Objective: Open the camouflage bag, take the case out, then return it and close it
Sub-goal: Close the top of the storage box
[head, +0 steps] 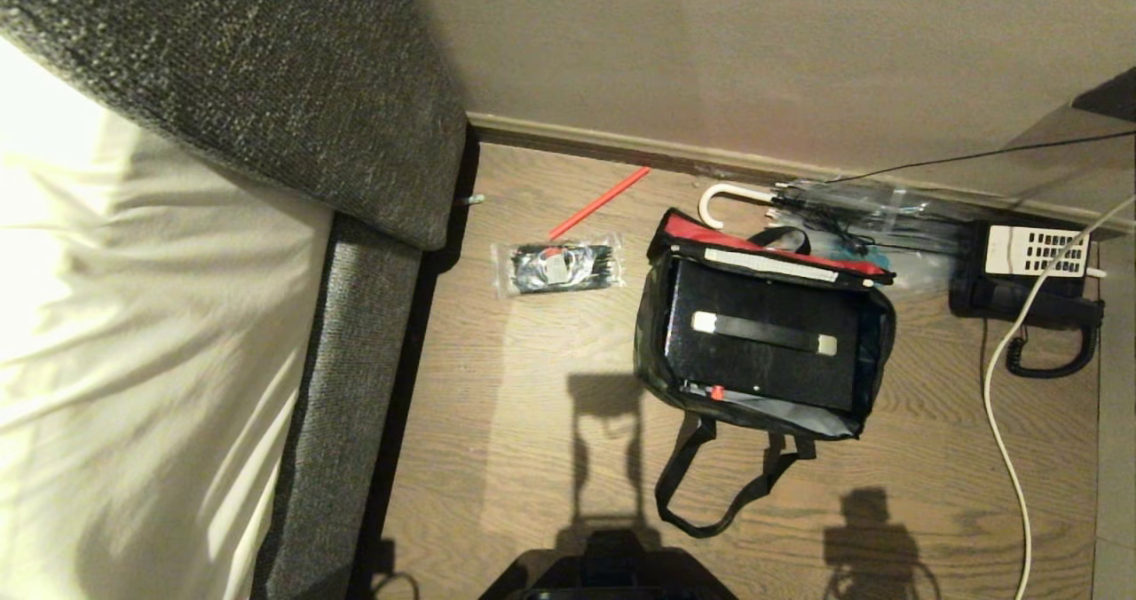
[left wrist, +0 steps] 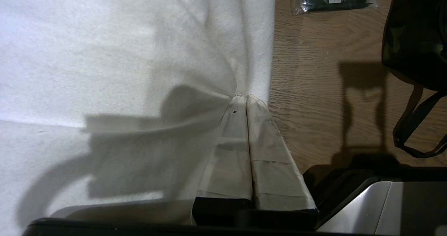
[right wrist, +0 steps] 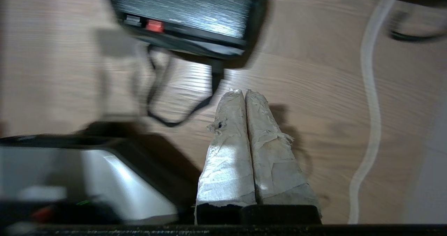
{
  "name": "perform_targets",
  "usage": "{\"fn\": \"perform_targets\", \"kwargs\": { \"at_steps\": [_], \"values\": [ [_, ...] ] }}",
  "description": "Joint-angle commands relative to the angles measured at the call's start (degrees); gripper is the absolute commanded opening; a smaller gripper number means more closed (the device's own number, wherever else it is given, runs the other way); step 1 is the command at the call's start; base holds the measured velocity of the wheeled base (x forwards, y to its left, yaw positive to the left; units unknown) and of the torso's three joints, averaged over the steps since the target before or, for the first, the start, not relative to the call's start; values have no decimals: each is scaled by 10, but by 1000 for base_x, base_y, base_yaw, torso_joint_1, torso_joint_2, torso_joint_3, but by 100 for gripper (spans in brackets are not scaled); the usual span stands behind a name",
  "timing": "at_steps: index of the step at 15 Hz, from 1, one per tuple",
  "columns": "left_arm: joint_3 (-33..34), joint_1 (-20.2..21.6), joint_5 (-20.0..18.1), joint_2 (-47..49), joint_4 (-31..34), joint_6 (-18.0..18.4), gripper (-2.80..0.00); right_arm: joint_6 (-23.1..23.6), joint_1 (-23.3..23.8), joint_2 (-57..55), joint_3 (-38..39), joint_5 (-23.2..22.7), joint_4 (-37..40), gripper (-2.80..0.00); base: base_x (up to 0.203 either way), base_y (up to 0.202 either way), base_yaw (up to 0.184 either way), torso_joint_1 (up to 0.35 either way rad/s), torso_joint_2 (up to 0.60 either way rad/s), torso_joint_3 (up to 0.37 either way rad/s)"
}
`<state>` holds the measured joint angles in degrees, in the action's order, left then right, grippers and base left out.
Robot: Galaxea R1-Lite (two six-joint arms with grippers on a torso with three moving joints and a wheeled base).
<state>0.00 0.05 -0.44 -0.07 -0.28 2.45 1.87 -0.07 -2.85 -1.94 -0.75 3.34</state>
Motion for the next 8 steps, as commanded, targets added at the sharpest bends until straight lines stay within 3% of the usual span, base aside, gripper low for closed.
{"fn": "perform_targets", "kwargs": {
  "at_steps": [1,8],
  "values": [
    [1,0,0,1,0,0,-280,7,0,15,19,1,-35,-280,0,0,0,0,0,0],
    [0,0,-1,1,5,5,-280,2,0,16,20,0,-31,-280,0,0,0,0,0,0]
  ]
}}
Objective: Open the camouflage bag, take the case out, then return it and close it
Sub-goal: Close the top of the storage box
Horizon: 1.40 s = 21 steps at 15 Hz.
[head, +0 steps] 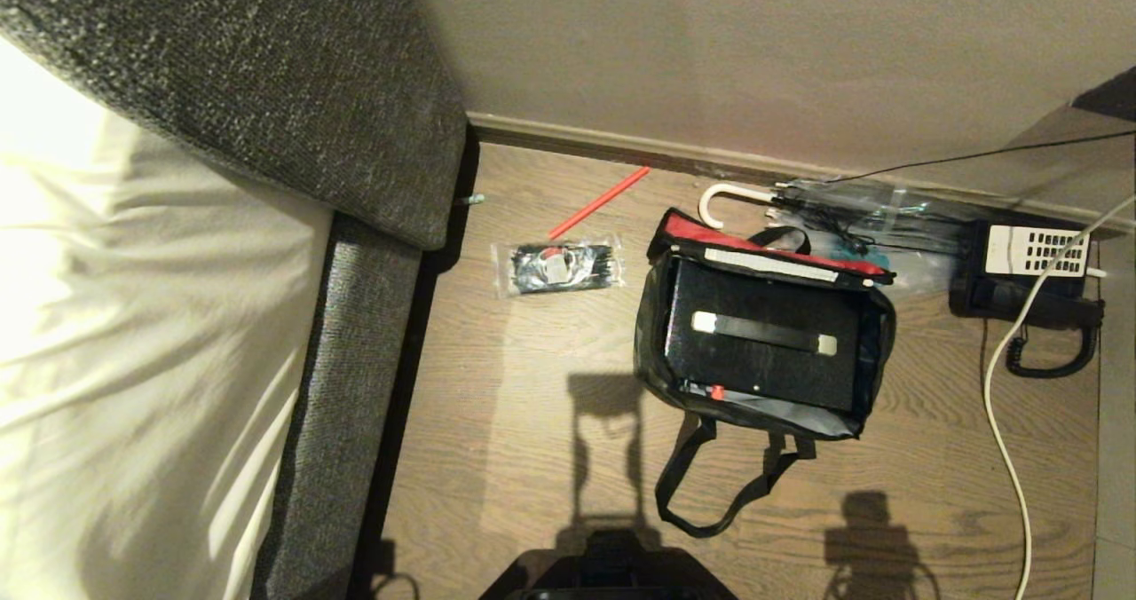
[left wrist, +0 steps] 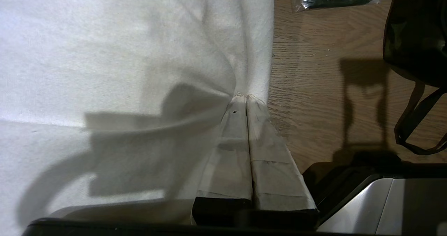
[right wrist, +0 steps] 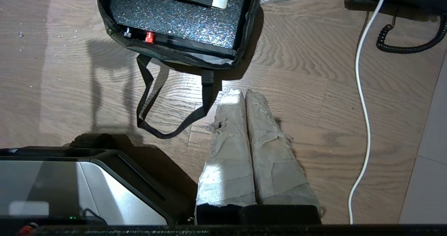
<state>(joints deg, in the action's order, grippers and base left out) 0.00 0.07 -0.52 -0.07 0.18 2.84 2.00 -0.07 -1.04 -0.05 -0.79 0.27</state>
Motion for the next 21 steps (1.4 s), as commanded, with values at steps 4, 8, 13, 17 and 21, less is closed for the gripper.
{"fn": "perform_targets", "kwargs": {
  "at_steps": [4,8,13,17,21],
  "values": [
    [0,0,-2,1,0,17,-280,0,0,-2,1,0,1,-280,0,0,0,0,0,0],
    [0,0,-2,1,-1,19,-280,0,0,-2,1,0,1,-280,0,0,0,0,0,0],
    [0,0,-1,1,0,18,-280,0,0,-2,1,1,1,-280,-1,-147,-6,2,4,2],
    [1,0,0,1,0,8,-280,0,0,-2,1,0,0,-280,0,-38,-2,0,4,0],
    [1,0,0,1,0,8,-280,0,0,-2,1,-1,0,-280,0,0,0,0,0,0]
  ]
}}
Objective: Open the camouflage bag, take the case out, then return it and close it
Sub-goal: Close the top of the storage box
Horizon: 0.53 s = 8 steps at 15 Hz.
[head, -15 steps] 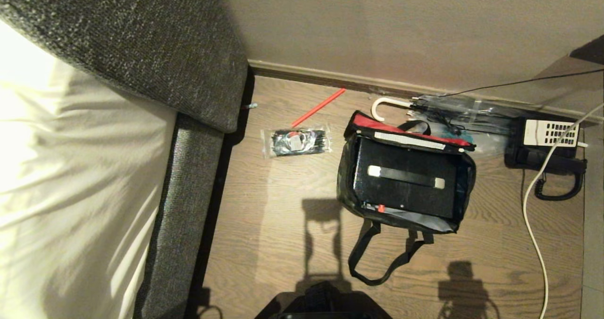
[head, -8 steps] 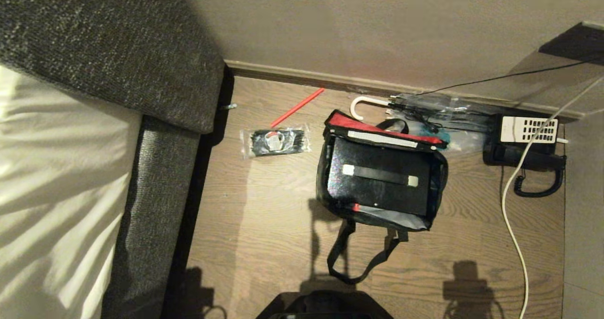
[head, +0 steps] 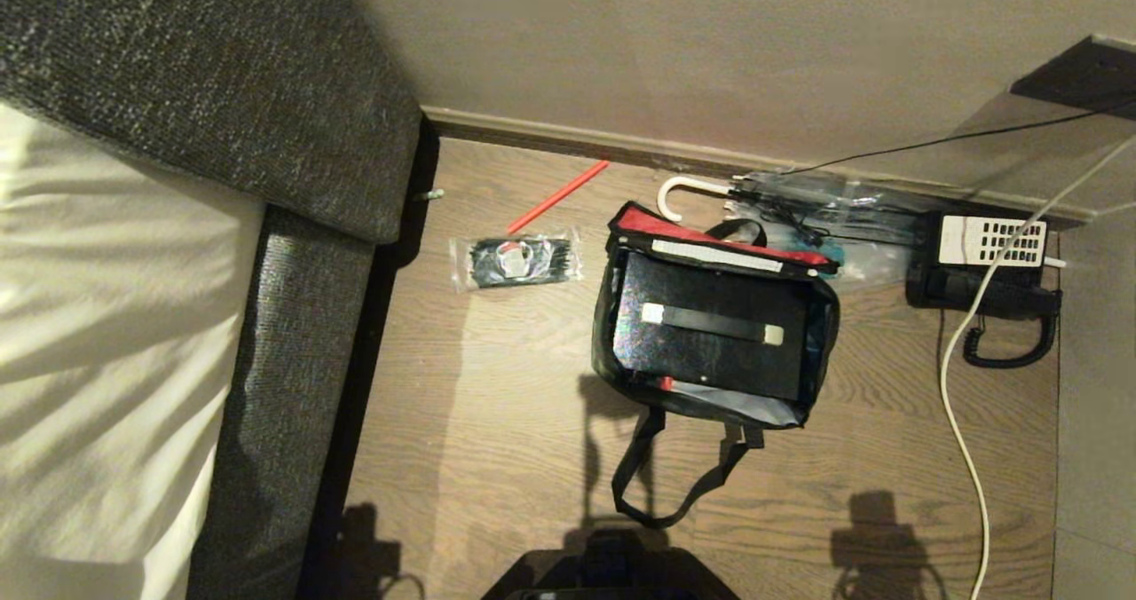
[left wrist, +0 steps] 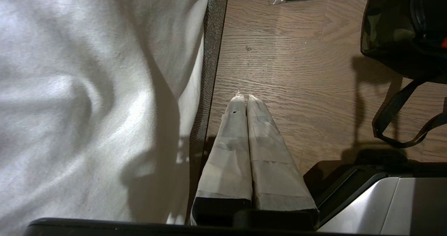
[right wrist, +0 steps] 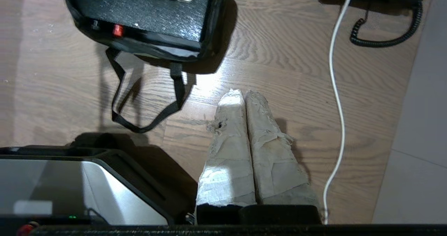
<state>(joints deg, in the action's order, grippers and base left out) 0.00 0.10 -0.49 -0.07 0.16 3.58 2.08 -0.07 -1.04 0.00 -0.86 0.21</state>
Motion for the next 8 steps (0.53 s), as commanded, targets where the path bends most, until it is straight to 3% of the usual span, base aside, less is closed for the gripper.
{"fn": "perform_targets", "kwargs": {
  "at_steps": [1,8],
  "values": [
    [1,0,0,1,0,0,-280,-1,0,-2,1,1,1,-280,0,0,0,0,0,0],
    [1,0,0,1,-1,-5,-280,-2,0,-2,1,1,1,-280,0,0,0,0,0,0]
  ]
}}
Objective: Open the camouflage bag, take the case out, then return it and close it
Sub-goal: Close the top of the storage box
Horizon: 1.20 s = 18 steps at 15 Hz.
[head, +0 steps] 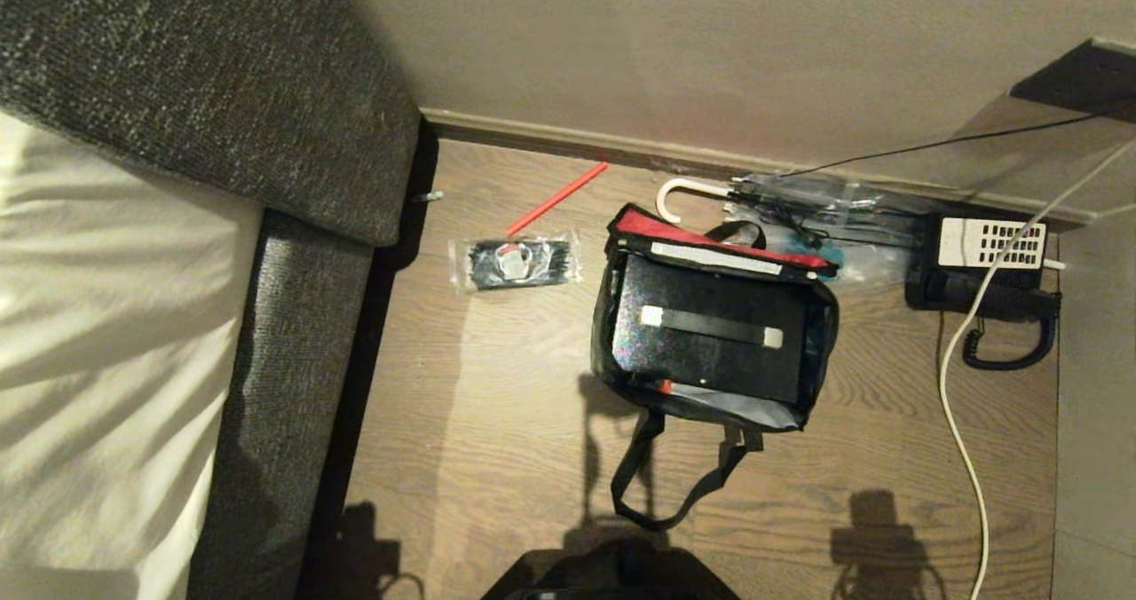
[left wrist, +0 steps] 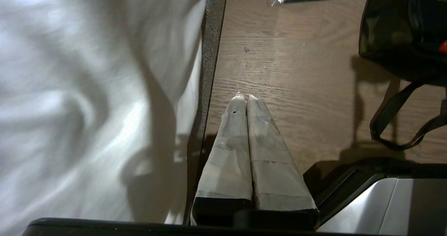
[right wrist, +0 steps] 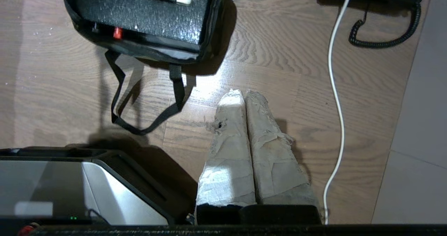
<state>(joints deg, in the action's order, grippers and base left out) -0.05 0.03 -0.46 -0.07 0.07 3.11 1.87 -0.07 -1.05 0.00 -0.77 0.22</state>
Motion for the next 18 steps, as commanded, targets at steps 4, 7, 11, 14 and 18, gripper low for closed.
{"fn": "perform_targets", "kwargs": {
  "at_steps": [4,7,11,14,18],
  "values": [
    [1,1,2,1,0,-7,-280,2,0,-2,1,-1,0,-280,4,8,-95,-18,115,78],
    [1,1,1,1,0,-6,-280,1,0,-2,1,-1,0,-280,1,11,-209,-15,52,40],
    [1,1,2,1,0,-8,-280,2,0,-2,1,-1,0,-280,-1,7,-109,-3,7,8],
    [1,1,1,1,0,-7,-280,2,0,-2,1,0,0,-280,0,0,0,0,0,0],
    [1,1,2,1,0,-8,-280,0,0,-2,1,1,0,-280,0,0,0,0,0,0]
  ]
}}
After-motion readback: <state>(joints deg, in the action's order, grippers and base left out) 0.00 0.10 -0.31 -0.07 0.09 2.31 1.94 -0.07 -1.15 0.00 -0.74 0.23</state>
